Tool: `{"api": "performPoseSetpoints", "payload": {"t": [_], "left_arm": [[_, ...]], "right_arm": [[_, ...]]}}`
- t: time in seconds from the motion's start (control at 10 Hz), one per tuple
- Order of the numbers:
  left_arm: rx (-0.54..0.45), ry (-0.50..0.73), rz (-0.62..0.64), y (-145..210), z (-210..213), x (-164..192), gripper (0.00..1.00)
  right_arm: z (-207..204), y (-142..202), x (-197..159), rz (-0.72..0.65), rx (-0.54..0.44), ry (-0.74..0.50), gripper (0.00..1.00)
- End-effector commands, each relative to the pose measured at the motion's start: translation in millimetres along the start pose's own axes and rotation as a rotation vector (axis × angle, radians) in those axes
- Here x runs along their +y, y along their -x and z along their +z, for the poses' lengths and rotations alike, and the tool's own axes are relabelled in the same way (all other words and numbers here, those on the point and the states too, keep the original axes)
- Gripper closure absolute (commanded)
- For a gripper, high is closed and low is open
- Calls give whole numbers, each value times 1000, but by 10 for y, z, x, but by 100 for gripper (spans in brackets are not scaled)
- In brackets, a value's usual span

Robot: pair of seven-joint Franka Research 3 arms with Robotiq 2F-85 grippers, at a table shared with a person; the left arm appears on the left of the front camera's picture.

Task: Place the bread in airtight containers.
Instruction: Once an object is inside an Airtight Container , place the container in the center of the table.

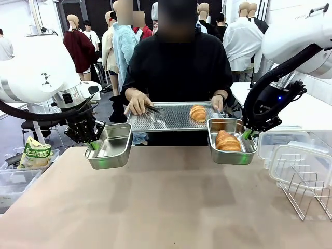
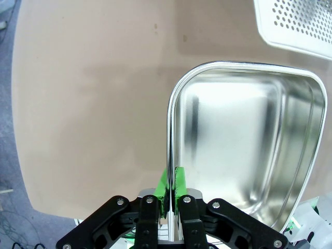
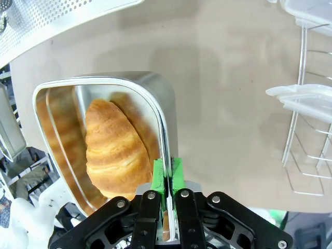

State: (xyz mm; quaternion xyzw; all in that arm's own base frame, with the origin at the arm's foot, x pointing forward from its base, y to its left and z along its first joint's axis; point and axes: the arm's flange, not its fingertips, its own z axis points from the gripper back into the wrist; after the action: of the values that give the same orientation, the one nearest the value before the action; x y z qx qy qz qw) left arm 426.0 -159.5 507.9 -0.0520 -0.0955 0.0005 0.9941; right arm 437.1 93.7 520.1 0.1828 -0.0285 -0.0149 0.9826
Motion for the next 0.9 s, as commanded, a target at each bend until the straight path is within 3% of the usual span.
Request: {"api": "performPoseSetpoints", "payload": {"t": [0.0,0.8], "left_arm": [[-5,-2,0,0,18,9,100],[-5,-2,0,0,18,9,100]], "right_arm": [[8,22,-1,1,-8,-6,100],[8,22,-1,1,-8,-6,100]]}}
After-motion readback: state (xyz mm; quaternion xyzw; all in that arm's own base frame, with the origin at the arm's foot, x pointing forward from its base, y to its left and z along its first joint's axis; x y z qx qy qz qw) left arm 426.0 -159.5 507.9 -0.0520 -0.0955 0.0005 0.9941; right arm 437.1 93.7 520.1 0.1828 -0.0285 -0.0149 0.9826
